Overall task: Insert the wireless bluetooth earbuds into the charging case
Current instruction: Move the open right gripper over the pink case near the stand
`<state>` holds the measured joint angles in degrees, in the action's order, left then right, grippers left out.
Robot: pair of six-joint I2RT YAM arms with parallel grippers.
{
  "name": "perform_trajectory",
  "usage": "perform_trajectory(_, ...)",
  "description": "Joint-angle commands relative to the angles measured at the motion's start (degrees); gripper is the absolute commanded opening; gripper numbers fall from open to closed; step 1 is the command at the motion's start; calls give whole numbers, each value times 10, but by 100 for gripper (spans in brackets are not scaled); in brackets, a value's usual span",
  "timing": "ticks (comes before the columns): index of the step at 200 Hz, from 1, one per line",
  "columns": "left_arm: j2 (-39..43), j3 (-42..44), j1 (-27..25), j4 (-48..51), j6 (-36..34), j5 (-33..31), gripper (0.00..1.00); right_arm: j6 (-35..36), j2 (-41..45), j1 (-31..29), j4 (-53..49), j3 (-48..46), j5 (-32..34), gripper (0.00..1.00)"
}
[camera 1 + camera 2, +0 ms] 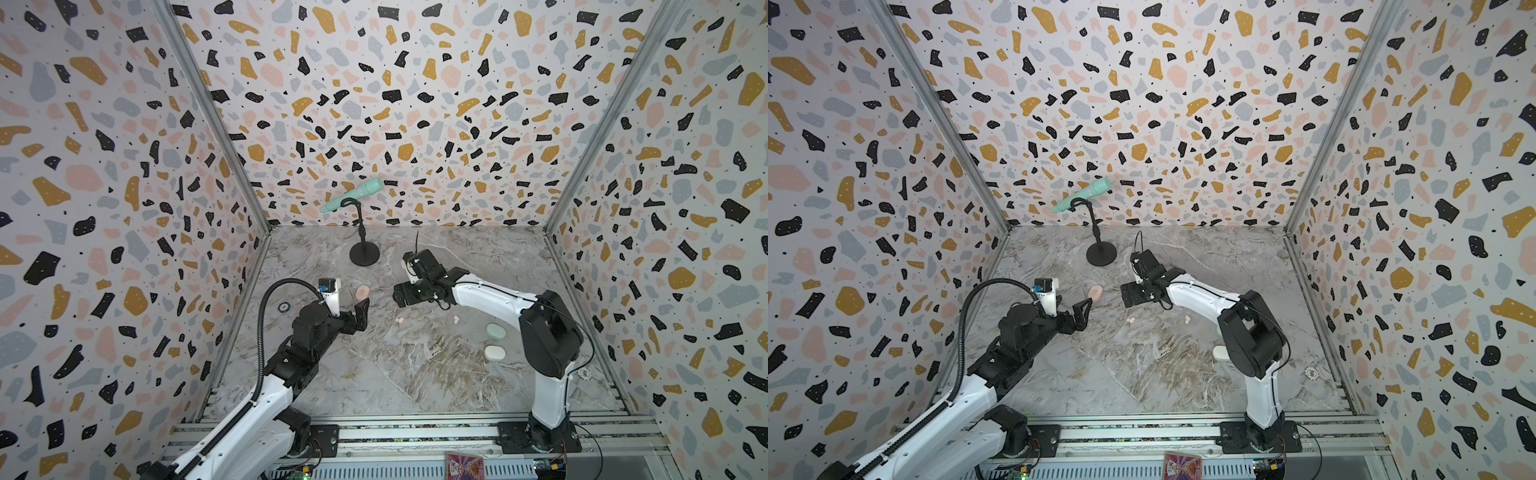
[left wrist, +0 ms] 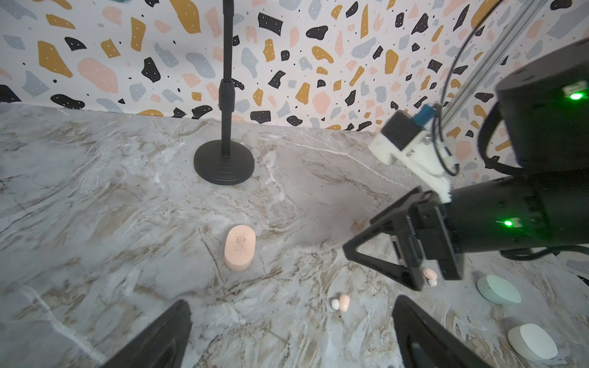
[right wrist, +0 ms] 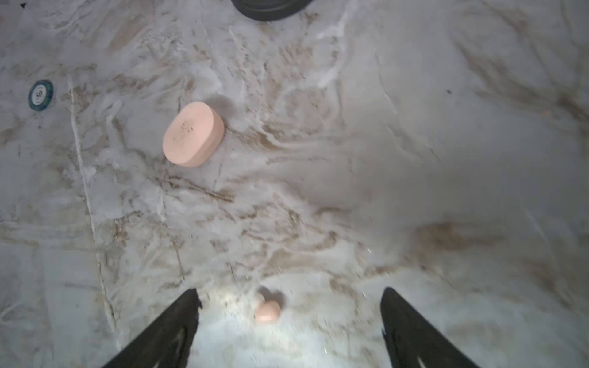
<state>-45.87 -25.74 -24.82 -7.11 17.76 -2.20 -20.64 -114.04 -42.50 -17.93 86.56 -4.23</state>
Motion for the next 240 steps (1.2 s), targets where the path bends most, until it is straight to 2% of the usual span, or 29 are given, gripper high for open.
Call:
perform_trajectory(1,12,6,-1,4,9,-11,100,24,-45,-7,21,79,-11,90)
perform_trajectory(70,18,21,-1,21,42,-33,100,37,-249,-22,-18,351,-32,91)
perform_trajectory(112,4,32,1,33,67,-61,100,38,-327,-28,-54,461,-41,91)
perform_trajectory(183,-32,55,68,-41,67,-12,100,34,-326,-28,-87,446,-19,85)
perform_trajectory(240,-65,61,79,-90,50,-2,100,5,-225,-23,-98,297,26,83)
